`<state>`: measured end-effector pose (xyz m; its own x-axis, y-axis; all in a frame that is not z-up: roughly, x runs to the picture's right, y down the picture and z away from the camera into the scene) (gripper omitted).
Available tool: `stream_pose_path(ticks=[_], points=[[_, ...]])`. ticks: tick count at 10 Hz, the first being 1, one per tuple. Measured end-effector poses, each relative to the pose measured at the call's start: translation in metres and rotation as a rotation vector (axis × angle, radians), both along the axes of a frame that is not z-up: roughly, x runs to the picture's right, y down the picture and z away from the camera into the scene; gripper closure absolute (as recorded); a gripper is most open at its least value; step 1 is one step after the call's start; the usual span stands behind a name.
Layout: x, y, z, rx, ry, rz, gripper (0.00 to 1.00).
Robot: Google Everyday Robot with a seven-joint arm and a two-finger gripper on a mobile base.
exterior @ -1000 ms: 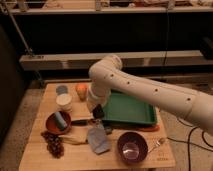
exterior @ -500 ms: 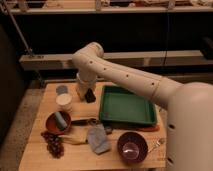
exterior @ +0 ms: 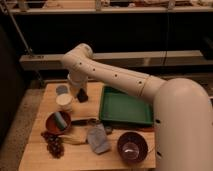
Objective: Place eraser in paper cup
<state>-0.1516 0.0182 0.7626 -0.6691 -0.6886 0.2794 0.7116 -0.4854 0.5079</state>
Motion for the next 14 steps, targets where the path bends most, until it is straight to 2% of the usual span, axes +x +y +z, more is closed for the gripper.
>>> stream_pose_path(ticks=[2,4,7,9,12,14], points=[[-0.012,0.014,0.004,-0.010,-0.112,-0.068,1.00],[-0.017,0.019,0.017,-0.013,-0.156,-0.086,1.00],[-0.013,0.013,0.038,-0.008,-0.164,-0.104,1.00],[-0.022,0.006,0.042,0.016,-0.160,-0.137,1.00],[-0.067,0.006,0.037,0.068,-0.179,-0.224,1.00],[-0.087,0.008,0.034,0.090,-0.199,-0.270,1.00]])
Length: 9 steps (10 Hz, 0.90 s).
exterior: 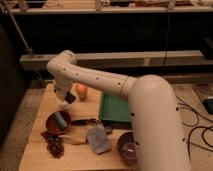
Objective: Place eraser in paper cup
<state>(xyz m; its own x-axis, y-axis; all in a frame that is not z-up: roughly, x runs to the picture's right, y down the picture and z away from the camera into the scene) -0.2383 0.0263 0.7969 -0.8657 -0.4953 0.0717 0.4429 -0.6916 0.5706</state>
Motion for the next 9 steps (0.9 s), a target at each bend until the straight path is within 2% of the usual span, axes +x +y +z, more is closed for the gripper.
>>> stream_pose_path(ticks=[3,7,8,9], points=[[-0.013,0.003,0.002,0.012,-0.015,-0.038,1.00],[-0.015,0.005,0.022,0.016,0.017,-0.042,0.98],[-0.017,0.005,0.026,0.018,0.025,-0.044,0.92],[-0.018,0.004,0.030,0.020,0.034,-0.045,0.81]])
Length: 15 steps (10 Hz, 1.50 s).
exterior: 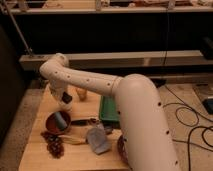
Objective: Place eraser in paper cup
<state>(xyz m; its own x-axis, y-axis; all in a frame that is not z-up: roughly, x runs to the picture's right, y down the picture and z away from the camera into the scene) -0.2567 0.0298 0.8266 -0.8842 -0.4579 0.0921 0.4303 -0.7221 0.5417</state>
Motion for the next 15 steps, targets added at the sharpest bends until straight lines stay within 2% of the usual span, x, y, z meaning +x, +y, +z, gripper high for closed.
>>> stream_pose_path(ticks=[5,6,15], points=[[-0.0024,-0.0047,0.0040,0.011,0.029,-0.001,0.30],[-0.0010,-0.0048,0.0046,0.010,0.032,-0.001,0.25],[-0.0024,-0.0046,0.0043,0.010,0.031,-0.001,0.23]])
